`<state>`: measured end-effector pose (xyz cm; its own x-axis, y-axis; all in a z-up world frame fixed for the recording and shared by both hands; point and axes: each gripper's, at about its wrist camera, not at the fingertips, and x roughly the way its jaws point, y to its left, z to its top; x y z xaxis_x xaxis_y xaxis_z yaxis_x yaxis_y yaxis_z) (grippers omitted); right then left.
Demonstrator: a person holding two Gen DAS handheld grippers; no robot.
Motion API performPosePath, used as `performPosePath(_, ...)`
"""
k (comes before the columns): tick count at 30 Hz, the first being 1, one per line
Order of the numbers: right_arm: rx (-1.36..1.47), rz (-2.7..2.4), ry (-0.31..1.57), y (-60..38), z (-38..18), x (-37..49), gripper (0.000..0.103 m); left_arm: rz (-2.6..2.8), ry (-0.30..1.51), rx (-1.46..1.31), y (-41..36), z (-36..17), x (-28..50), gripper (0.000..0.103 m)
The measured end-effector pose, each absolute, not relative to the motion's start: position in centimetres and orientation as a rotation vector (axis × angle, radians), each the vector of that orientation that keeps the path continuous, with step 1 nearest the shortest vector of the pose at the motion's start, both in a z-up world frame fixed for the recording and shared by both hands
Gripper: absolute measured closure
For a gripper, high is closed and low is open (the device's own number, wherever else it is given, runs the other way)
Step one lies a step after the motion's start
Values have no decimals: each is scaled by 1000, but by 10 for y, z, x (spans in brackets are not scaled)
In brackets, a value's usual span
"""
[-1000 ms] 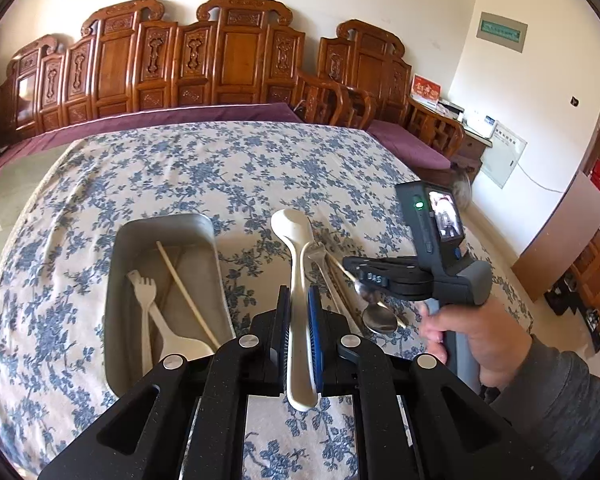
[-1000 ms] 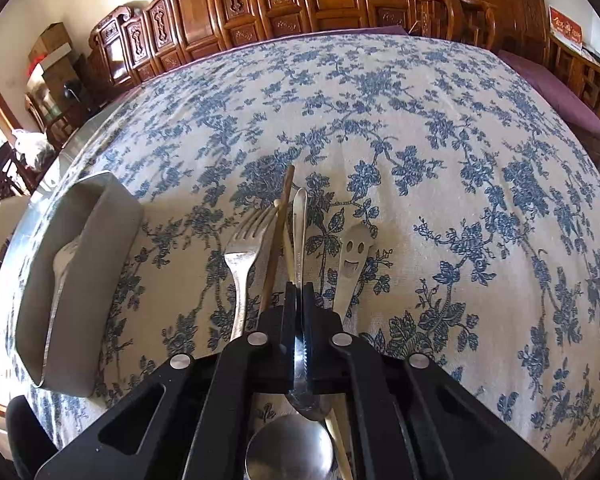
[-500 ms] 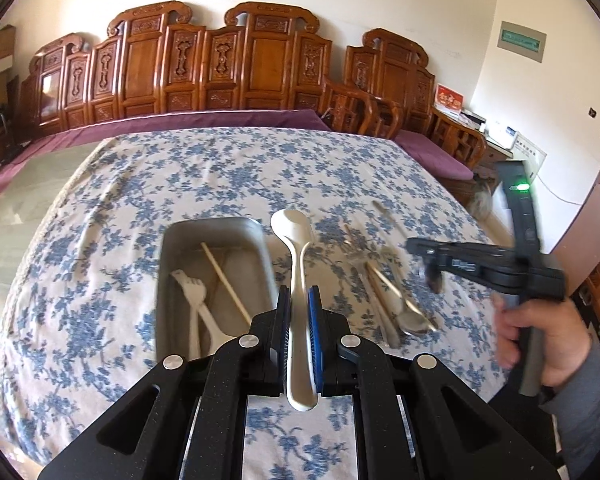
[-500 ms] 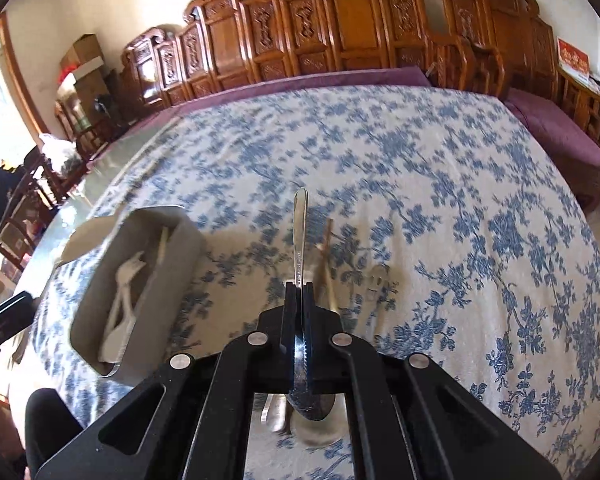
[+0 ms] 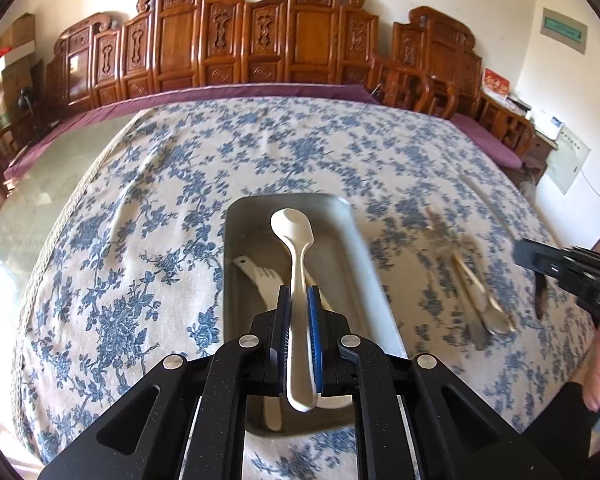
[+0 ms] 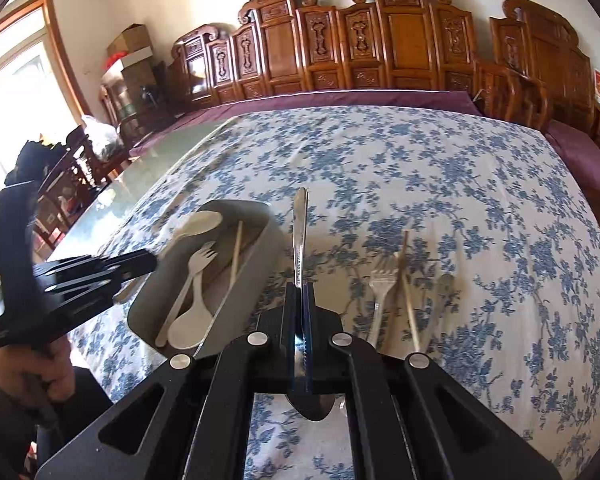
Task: Organize utensils
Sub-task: 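Lower the white spoon into the grey tray and open left gripper while right carries metal spoon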
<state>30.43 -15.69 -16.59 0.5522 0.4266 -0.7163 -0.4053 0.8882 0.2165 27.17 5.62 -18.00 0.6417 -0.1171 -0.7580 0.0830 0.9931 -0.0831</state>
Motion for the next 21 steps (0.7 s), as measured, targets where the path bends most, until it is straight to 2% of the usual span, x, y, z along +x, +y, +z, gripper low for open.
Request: performPosePath(21,3,534,874,-146,-176,288,99,-85,1024,-5,47,-228,314,95)
